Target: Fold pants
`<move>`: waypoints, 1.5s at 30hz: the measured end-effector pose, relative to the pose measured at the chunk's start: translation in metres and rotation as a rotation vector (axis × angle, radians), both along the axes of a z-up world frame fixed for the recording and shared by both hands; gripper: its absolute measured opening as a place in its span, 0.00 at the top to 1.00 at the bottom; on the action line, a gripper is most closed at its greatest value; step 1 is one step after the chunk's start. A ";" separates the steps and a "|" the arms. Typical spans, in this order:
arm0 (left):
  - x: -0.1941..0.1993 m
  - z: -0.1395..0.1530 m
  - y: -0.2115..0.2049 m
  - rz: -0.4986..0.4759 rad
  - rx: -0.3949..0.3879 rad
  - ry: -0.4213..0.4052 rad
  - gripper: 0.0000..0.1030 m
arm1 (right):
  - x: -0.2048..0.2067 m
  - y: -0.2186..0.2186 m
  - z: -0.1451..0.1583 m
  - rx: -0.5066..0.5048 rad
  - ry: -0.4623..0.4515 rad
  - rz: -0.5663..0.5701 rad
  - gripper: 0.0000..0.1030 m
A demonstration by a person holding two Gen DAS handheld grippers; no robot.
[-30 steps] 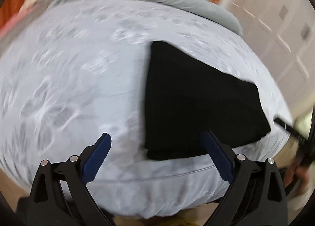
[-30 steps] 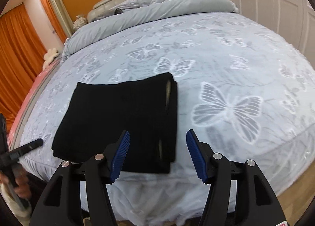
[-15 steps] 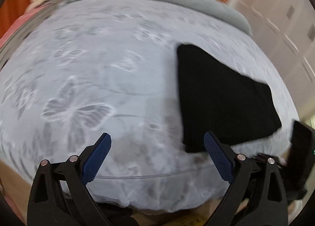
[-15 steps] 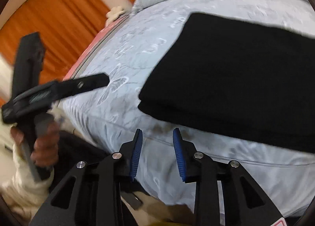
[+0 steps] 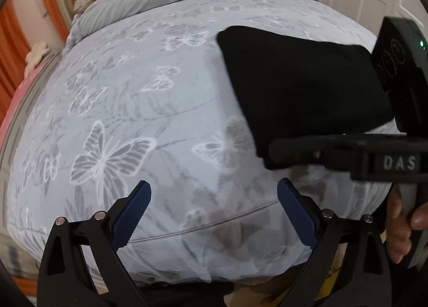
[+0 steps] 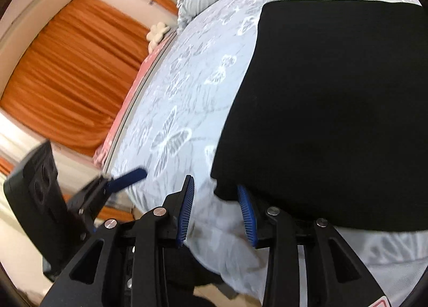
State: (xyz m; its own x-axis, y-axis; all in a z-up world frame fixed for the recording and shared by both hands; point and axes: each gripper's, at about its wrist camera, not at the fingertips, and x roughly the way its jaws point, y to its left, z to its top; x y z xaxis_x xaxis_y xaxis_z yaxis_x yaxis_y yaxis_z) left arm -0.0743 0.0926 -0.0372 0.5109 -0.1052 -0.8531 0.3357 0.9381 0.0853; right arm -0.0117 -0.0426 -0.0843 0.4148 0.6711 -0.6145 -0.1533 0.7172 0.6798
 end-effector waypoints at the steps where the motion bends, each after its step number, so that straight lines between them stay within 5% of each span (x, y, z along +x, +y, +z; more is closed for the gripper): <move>1: 0.001 0.000 0.005 0.019 -0.011 0.010 0.10 | 0.002 0.002 0.002 -0.011 -0.018 -0.014 0.67; 2: 0.002 -0.001 0.008 0.029 -0.019 0.015 0.10 | 0.004 0.006 0.004 -0.032 -0.035 -0.018 0.69; 4: 0.003 -0.001 0.015 0.051 -0.029 0.021 0.10 | 0.007 0.018 0.005 -0.117 -0.058 -0.014 0.93; 10: -0.008 0.004 0.038 0.083 -0.050 0.001 0.10 | -0.028 0.052 0.012 -0.224 -0.106 0.188 0.99; 13: -0.009 0.002 0.050 0.112 -0.058 0.009 0.09 | -0.029 0.049 -0.014 -0.250 -0.035 0.186 1.00; 17: -0.007 0.001 0.059 0.138 -0.088 0.026 0.09 | -0.033 0.039 0.027 -0.286 -0.145 0.140 0.98; 21: -0.004 0.005 0.062 0.151 -0.109 0.016 0.09 | -0.023 0.029 0.022 -0.230 -0.073 0.106 0.70; 30: -0.006 0.018 0.058 0.147 -0.148 -0.039 0.09 | -0.004 0.035 0.016 -0.261 -0.141 -0.031 0.65; 32: -0.005 0.019 0.061 0.155 -0.161 -0.036 0.09 | 0.008 0.040 0.007 -0.260 -0.130 -0.055 0.66; 33: -0.005 0.019 0.062 0.159 -0.164 -0.037 0.09 | 0.010 0.044 0.002 -0.267 -0.131 -0.053 0.91; 38: -0.004 0.021 0.073 0.200 -0.195 -0.038 0.09 | -0.025 0.029 0.016 -0.205 -0.156 0.005 0.93; 42: 0.003 0.017 0.079 0.227 -0.218 -0.008 0.09 | -0.037 0.016 -0.012 -0.264 -0.089 0.066 0.95; 45: 0.006 0.016 0.069 0.198 -0.226 0.012 0.09 | -0.042 0.023 0.002 -0.305 -0.153 0.083 0.95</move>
